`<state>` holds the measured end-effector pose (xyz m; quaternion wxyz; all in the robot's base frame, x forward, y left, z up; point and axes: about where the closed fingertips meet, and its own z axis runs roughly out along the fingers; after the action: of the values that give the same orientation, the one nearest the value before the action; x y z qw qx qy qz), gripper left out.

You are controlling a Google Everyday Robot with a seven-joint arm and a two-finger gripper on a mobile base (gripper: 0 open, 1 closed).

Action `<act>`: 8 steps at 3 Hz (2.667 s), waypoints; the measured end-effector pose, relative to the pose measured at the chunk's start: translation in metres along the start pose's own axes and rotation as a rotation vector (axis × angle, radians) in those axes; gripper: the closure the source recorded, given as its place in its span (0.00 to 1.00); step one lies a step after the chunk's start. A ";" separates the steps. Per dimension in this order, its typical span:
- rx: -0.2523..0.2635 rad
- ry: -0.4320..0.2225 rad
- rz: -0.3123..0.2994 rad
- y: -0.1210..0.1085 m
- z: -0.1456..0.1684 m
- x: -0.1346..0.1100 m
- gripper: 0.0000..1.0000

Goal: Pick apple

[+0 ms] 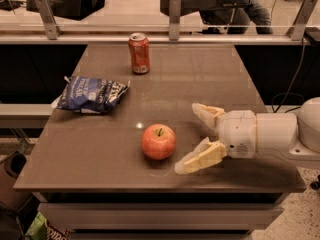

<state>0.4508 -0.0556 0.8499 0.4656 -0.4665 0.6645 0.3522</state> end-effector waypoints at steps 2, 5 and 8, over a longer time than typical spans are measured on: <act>-0.039 -0.079 -0.016 0.006 0.019 -0.013 0.00; -0.081 -0.145 -0.012 0.011 0.048 -0.010 0.16; -0.080 -0.141 -0.009 0.014 0.052 -0.007 0.86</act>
Offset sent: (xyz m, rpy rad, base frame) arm 0.0077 0.0414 0.0098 0.1294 -0.0502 0.0727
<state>0.4530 -0.0023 0.8403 0.4937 -0.4619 0.6133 0.4085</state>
